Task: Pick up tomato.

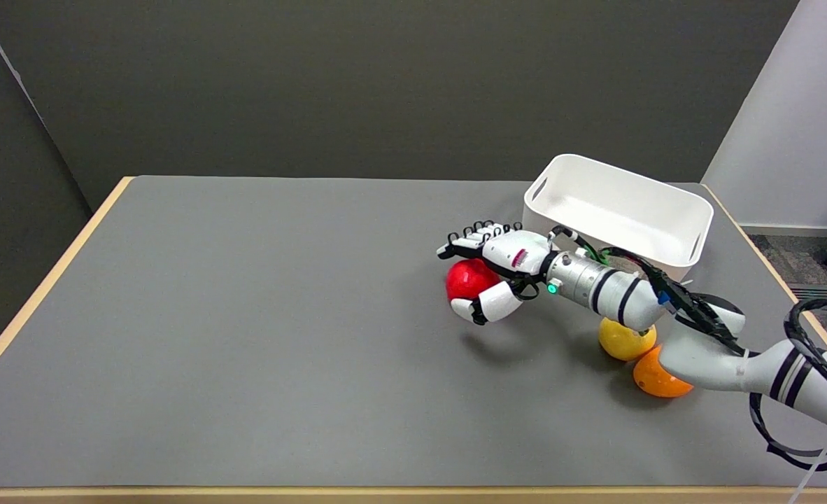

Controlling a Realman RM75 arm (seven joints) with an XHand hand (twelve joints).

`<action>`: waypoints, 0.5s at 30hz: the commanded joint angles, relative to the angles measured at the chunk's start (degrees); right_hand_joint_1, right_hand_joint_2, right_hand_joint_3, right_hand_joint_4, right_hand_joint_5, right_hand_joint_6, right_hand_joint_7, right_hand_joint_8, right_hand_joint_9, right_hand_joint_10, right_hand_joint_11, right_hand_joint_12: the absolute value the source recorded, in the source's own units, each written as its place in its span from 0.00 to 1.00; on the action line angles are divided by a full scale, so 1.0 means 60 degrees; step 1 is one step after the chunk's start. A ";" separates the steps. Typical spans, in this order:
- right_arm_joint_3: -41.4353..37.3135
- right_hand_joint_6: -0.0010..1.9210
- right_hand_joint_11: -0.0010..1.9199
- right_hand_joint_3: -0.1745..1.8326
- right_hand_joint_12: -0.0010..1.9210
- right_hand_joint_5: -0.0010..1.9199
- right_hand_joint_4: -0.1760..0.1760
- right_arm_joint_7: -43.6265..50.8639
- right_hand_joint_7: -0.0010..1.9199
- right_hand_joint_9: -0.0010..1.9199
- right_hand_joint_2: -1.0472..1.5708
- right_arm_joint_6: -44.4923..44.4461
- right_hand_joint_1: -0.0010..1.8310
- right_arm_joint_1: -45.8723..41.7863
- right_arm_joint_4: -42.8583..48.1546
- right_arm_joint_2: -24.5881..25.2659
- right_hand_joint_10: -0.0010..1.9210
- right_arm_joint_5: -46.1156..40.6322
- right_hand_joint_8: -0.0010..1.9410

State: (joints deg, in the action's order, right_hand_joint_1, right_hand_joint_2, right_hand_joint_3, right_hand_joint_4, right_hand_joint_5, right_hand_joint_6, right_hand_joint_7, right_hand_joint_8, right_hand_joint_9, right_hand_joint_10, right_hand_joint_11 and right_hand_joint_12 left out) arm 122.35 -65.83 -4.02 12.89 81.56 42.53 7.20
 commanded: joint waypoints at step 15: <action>0.0042 0.23 0.00 0.57 0.55 0.08 0.82 0.0457 0.09 0.03 0.61 0.0082 0.18 -0.0072 -0.0063 0.0013 0.28 0.0062 0.16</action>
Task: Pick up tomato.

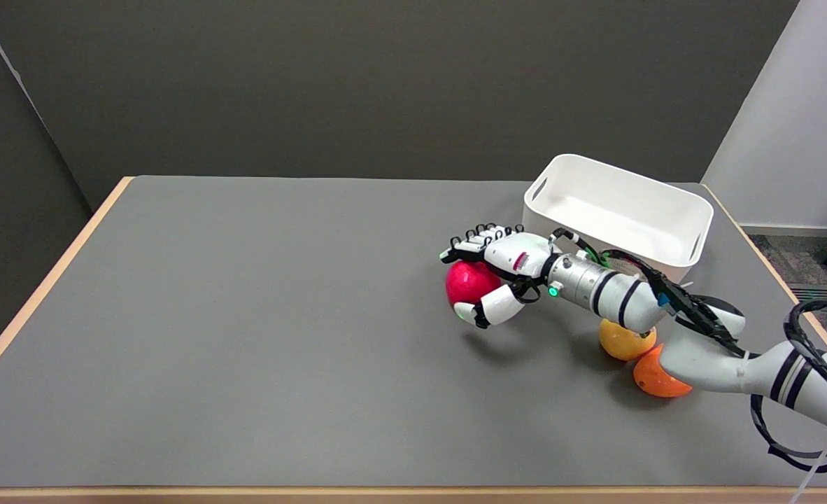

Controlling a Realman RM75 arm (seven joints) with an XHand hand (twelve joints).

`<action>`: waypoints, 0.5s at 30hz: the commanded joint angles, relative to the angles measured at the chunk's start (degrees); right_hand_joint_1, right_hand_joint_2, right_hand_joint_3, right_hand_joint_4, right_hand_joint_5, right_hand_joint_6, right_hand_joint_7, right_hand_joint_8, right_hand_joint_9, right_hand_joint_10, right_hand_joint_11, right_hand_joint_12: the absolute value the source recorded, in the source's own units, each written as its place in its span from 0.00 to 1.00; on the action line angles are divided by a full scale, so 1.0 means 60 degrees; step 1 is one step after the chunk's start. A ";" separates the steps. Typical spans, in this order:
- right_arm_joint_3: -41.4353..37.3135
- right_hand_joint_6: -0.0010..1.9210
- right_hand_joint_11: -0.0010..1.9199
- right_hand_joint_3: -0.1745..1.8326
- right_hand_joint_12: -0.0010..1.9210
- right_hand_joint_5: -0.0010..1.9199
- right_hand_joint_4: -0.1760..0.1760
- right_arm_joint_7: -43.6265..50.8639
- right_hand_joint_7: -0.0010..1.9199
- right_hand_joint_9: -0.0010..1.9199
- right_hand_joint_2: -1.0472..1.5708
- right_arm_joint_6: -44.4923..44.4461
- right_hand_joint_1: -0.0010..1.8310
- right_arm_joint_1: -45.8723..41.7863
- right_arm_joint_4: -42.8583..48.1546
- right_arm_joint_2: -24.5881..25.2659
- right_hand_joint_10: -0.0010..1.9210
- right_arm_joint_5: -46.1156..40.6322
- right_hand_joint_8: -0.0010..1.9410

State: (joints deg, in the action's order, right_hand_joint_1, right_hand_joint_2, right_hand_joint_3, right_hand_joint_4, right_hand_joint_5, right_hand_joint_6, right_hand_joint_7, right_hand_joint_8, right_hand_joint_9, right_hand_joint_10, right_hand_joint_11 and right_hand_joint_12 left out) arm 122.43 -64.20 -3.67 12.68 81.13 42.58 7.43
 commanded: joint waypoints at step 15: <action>-0.0025 0.23 0.02 0.57 0.59 0.08 0.82 0.0395 0.09 0.05 0.61 -0.0179 0.24 -0.0103 0.0254 0.0024 0.30 0.0038 0.15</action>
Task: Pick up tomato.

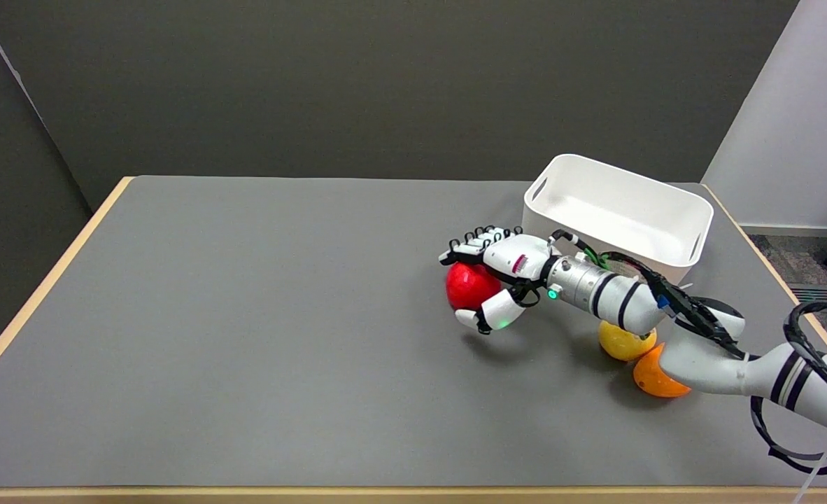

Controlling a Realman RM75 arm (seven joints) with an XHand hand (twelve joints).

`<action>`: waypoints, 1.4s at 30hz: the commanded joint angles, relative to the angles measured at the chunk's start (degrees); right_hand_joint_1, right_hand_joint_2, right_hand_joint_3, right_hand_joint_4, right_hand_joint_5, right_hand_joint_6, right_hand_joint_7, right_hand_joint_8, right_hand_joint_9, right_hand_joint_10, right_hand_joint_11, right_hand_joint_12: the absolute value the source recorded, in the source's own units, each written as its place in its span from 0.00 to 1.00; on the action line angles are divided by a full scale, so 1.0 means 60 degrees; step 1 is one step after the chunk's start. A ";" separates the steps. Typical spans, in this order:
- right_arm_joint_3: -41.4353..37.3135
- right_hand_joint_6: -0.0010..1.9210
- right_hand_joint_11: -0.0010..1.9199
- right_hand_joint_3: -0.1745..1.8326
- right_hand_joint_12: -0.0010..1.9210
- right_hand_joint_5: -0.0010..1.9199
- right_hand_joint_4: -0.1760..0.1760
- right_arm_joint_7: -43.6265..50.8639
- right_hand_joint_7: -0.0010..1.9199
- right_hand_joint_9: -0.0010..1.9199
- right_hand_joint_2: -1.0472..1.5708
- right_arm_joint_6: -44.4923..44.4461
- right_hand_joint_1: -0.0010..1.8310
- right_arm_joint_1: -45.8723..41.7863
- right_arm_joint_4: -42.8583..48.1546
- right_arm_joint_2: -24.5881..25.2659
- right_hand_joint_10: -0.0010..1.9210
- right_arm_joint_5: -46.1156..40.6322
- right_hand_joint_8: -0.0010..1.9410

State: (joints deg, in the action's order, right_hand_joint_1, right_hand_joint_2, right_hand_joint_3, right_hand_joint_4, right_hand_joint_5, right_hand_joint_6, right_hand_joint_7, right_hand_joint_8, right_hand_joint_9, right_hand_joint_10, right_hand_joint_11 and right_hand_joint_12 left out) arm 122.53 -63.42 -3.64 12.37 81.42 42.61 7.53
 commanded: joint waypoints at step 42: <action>-0.0465 0.85 0.41 0.17 0.84 0.30 0.04 0.0535 0.43 0.41 0.84 -0.0979 0.73 0.0322 -0.0121 0.0346 0.73 0.0021 0.64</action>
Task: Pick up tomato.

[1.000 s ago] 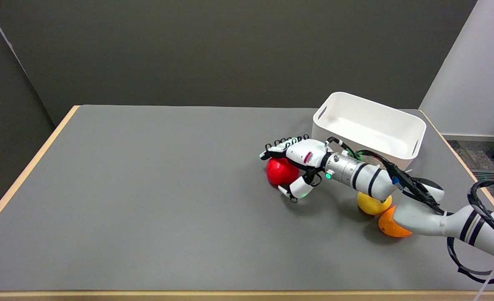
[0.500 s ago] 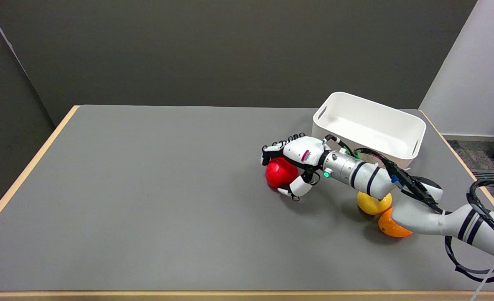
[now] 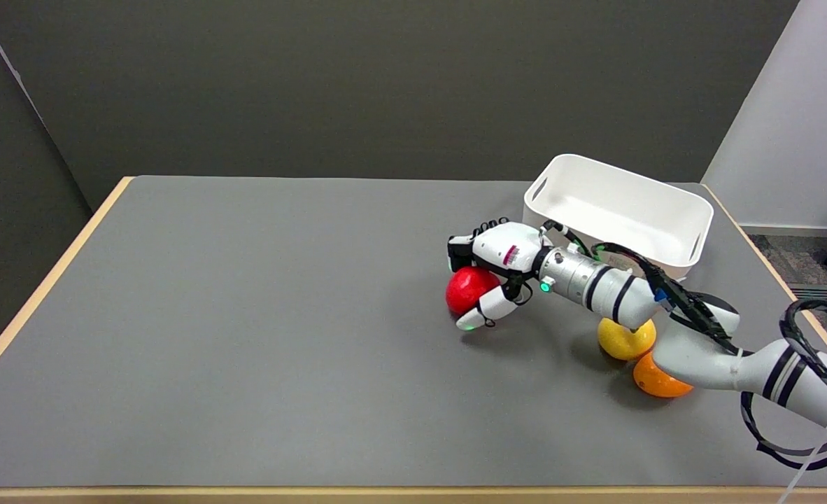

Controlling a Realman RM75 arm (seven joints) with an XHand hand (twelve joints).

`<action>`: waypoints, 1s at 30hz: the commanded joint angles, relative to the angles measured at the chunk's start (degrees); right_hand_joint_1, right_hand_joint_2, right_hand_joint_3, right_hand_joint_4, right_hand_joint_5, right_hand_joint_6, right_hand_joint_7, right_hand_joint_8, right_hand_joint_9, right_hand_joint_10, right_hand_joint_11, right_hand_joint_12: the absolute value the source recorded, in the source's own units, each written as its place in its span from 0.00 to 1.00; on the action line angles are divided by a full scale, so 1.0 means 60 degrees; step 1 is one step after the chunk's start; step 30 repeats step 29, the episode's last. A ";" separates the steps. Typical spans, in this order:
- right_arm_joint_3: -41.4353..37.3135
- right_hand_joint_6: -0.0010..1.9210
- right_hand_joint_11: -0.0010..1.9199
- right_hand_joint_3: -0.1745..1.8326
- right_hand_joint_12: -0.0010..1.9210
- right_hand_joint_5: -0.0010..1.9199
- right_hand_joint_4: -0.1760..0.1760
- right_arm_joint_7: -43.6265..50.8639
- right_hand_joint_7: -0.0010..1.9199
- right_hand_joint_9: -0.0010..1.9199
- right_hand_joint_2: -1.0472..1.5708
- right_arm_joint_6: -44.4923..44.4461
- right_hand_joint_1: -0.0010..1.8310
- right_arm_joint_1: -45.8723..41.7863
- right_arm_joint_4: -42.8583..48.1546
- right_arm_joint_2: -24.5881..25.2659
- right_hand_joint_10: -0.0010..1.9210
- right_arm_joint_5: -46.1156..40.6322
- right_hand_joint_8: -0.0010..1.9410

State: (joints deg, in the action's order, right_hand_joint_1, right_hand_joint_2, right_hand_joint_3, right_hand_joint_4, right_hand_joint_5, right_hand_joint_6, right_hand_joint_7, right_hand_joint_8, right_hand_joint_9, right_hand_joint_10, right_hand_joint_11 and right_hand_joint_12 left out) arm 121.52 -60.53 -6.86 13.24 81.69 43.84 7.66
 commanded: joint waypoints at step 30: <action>-0.6619 0.83 0.40 0.22 0.89 0.33 0.06 0.1185 0.46 0.38 0.82 -0.0972 0.73 -0.1067 0.1403 0.0062 0.74 0.0478 0.63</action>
